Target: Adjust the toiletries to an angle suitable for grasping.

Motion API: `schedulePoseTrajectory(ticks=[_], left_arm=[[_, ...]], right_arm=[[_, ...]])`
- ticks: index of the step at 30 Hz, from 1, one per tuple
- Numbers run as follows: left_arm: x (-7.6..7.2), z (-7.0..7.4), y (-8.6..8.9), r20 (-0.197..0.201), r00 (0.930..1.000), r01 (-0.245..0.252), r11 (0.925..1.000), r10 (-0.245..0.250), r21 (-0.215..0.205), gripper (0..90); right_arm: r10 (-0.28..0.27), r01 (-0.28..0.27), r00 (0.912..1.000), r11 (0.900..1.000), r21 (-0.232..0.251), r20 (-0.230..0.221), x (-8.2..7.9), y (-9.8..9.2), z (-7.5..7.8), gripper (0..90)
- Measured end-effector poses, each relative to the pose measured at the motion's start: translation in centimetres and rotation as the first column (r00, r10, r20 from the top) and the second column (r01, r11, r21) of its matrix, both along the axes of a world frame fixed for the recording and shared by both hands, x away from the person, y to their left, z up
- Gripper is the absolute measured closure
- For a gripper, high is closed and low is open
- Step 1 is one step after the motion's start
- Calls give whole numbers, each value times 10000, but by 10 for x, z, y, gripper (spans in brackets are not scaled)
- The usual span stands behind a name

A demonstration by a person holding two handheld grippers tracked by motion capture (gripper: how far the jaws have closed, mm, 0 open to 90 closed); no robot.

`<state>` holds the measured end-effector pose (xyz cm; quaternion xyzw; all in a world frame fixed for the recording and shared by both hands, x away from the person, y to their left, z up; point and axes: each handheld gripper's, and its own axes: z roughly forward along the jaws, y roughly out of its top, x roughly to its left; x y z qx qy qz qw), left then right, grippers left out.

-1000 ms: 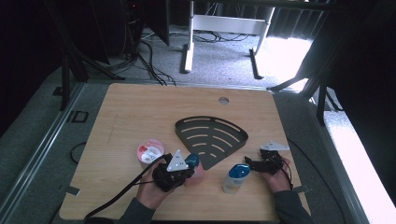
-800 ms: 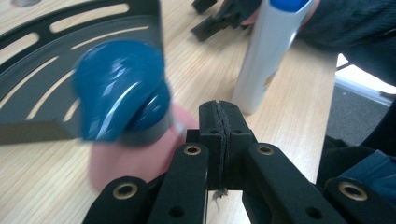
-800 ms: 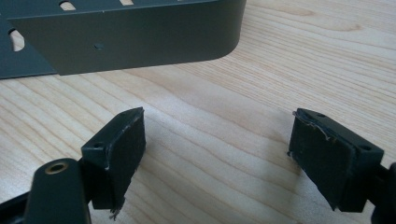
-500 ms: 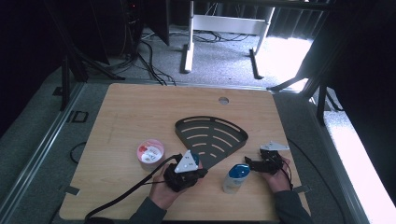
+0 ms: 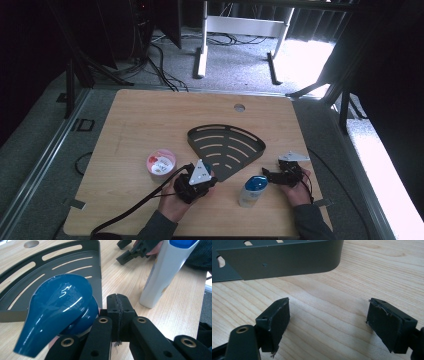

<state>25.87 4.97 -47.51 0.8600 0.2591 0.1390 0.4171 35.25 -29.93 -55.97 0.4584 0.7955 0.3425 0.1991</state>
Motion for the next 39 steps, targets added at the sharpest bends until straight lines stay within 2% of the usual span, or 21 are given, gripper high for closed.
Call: schedulePoseTrajectory(ticks=[3,5,9,14,16,19,21,23,30,34,38,39], left_arm=[[1,0,3,-21,9999,-148,9999,148,2,897],[2,1,7,48,9994,-330,9993,329,160,896],[5,2,15,202,9957,-913,9950,905,411,895],[11,2,25,126,9934,-1143,9926,1139,412,894],[17,2,32,177,9878,-1555,9868,1548,455,894],[22,2,38,181,9829,-1841,9815,1834,530,884],[24,1,37,107,9827,-1850,9814,1847,520,882],[24,-1,30,94,9887,-1498,9877,1495,460,878],[35,-8,20,121,9900,-1413,9889,1409,461,895],[37,-9,22,420,9832,-1800,9813,1774,682,895],[44,-8,26,453,9788,-2026,9763,1996,755,895],[48,-8,29,505,9757,-2171,9722,2133,883,895]], right_arm=[[1,-1,10000,10000,3,0,0,0,0,182],[1,-1,10000,10000,5,-1,0,0,0,182],[2,-2,10000,10000,5,-1,0,0,0,182],[1,-1,10000,10000,3,-3,0,0,0,182],[1,-1,10000,10000,3,-4,0,0,0,182],[2,-2,10000,10000,3,-4,0,0,0,182],[2,-2,10000,10000,4,-4,0,0,0,182],[11,-11,10000,10000,0,7,0,0,0,182],[5,-5,10000,10000,-2,-4,0,0,0,182],[6,-6,10000,10000,0,-5,0,0,0,182],[5,-5,10000,10000,1,-5,0,0,0,182],[3,-3,10000,10000,2,-4,0,0,0,182]])
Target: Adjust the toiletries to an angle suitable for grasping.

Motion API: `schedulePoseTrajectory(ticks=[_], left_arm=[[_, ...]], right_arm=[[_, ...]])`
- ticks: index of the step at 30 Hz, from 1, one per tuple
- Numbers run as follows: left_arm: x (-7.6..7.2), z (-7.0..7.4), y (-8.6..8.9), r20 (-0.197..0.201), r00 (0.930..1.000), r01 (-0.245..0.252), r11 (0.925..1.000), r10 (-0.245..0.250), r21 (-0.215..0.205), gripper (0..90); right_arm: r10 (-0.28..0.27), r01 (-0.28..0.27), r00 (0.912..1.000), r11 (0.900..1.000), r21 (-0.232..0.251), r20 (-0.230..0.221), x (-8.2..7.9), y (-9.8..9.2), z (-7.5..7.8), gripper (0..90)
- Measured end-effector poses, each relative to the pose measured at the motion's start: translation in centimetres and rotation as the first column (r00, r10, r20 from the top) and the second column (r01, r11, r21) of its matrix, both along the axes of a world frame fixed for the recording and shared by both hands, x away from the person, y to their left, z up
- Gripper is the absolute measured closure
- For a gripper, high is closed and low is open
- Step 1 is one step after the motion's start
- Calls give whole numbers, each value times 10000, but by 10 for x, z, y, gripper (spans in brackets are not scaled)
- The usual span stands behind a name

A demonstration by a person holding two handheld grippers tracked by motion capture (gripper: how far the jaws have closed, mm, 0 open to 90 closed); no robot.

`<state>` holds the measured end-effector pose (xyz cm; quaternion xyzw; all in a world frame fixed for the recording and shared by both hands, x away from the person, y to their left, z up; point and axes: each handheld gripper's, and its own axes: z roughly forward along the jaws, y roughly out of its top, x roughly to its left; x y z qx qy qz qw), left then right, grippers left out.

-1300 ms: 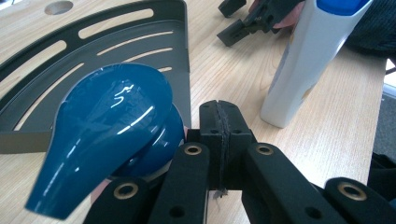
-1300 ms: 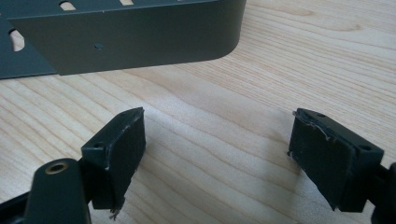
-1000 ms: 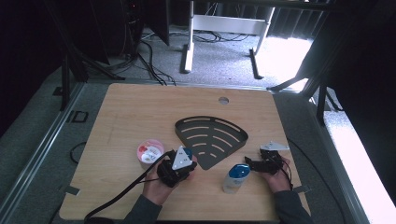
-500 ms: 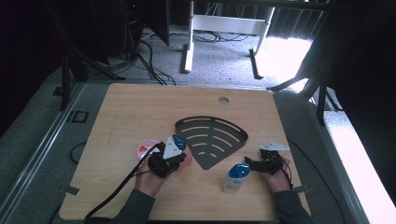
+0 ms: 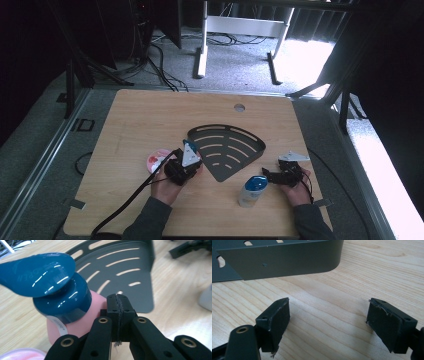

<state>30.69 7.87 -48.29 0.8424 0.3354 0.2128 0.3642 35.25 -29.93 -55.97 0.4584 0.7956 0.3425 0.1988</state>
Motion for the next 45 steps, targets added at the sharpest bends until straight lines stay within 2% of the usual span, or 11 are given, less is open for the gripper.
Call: schedulePoseTrajectory(ticks=[11,29,32,36,37,38,39,41,45], left_arm=[[23,-1,11,-103,9976,-691,9974,689,-218,892],[50,-3,19,-487,9941,-1000,9935,973,-551,886],[53,-5,21,-598,9928,-1069,9927,1035,-568,884],[54,-7,20,-635,9930,-1013,9943,992,-323,867],[54,-6,21,-677,9929,-997,9945,974,-320,869],[55,-6,21,-724,9923,-1033,9939,1003,-392,870],[55,-6,22,-727,9922,-1039,9939,1010,-381,870],[56,-6,22,-734,9918,-1073,9936,1045,-348,869],[60,-6,26,-782,9894,-1254,9915,1224,-347,870]], right_arm=[[4,-4,10000,10000,-3,-1,0,0,0,182],[-16,16,10000,10000,1,11,0,0,0,191],[-130,130,9999,9999,16,55,-3,-1,0,227],[-211,211,9998,9998,-20,10,-7,-2,2,279],[-156,156,9998,9998,-99,-78,-14,-2,4,362],[-122,121,9999,9999,-112,-110,-16,-2,5,362],[-52,51,9999,9999,-127,-129,-18,-1,6,443],[-52,51,9999,9999,-127,-129,-18,-1,6,443],[667,-672,9972,9976,-152,-343,-33,4,10,635]])
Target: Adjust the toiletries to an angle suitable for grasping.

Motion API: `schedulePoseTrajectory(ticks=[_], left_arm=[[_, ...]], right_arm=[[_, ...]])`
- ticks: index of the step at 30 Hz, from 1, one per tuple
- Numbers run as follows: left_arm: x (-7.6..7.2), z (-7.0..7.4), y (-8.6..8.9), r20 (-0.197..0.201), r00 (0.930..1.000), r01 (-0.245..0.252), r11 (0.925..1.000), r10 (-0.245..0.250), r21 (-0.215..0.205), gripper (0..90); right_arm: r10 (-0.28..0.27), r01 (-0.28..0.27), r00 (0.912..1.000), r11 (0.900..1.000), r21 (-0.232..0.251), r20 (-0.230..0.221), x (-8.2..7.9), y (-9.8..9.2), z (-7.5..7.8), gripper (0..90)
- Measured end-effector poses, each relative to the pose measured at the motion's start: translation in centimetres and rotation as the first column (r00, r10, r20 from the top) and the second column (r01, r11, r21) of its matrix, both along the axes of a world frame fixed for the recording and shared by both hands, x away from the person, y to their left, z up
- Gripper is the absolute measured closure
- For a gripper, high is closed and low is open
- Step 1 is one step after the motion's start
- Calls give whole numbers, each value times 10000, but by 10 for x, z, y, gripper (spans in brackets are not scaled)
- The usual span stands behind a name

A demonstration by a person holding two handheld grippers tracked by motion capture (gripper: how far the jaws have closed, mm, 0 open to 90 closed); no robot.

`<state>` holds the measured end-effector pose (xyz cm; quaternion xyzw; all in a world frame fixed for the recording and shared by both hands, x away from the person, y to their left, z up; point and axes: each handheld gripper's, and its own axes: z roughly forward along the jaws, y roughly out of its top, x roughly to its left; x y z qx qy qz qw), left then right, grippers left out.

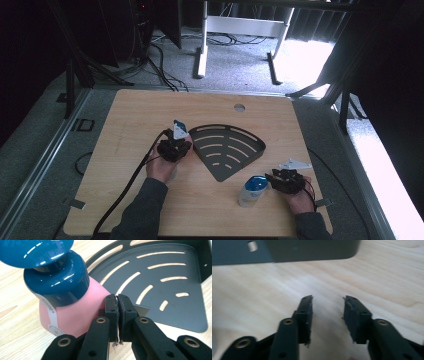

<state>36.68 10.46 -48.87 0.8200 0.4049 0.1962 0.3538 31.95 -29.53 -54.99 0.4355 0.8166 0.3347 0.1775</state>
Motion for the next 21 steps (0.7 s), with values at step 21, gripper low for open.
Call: schedulePoseTrajectory(ticks=[21], left_arm=[[-6,6,1,399,9979,514,9986,-517,85,843]], right_arm=[[2466,-2437,9684,9674,695,-363,-66,19,6,899]])
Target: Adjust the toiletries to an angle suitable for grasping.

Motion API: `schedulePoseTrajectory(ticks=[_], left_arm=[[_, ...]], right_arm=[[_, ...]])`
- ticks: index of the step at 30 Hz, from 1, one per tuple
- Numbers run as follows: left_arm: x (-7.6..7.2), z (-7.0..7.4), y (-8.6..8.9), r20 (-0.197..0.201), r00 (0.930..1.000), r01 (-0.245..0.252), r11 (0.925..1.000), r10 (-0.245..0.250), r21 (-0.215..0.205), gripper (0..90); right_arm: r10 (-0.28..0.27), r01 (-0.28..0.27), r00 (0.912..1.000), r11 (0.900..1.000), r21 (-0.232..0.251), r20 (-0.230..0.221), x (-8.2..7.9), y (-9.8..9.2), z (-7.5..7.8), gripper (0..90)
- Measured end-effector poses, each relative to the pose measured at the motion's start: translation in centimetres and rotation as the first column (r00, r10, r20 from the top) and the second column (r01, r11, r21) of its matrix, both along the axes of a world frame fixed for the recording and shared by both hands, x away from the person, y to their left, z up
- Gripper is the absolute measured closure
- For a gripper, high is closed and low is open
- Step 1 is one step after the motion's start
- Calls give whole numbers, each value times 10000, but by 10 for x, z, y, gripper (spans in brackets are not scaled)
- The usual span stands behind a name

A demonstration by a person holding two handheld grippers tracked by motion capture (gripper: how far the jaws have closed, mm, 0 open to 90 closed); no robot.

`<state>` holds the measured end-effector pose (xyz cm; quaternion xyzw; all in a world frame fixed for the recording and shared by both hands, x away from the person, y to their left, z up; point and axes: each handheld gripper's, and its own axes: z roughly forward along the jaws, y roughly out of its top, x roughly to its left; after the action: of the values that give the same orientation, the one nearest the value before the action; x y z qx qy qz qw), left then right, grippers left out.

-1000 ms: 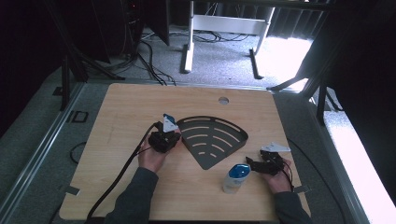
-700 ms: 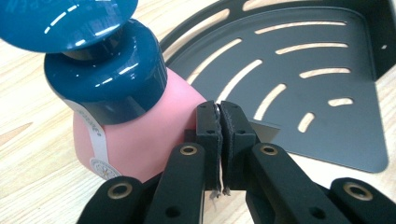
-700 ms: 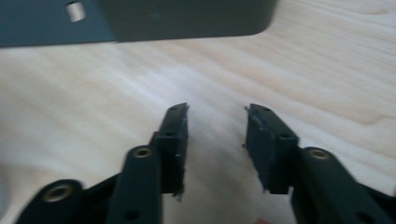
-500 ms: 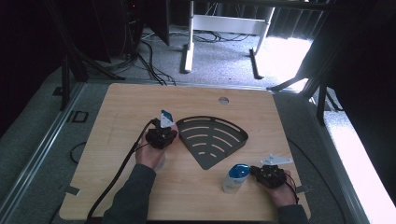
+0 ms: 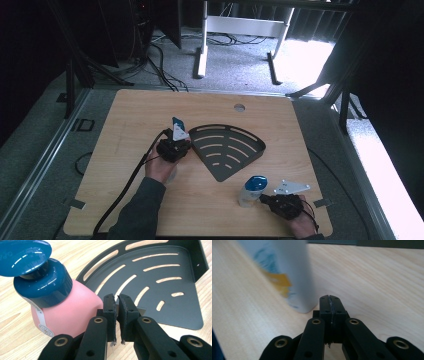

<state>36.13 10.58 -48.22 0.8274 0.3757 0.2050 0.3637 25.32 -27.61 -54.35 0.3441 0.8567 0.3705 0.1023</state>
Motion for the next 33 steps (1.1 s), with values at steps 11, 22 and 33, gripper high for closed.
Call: schedulePoseTrajectory(ticks=[11,22,33], left_arm=[[-9,-4,-6,-129,9983,561,9984,-560,64,827],[-21,0,-7,-91,9954,956,9954,-955,31,824],[-26,5,-6,-99,9930,1171,9930,-1173,-183,818]], right_arm=[[323,-322,9994,9994,97,-78,-5,8,1,900],[982,-981,9951,9952,66,-104,-9,32,-1,900],[1416,-1414,9894,9899,85,-316,-10,48,-6,899]])
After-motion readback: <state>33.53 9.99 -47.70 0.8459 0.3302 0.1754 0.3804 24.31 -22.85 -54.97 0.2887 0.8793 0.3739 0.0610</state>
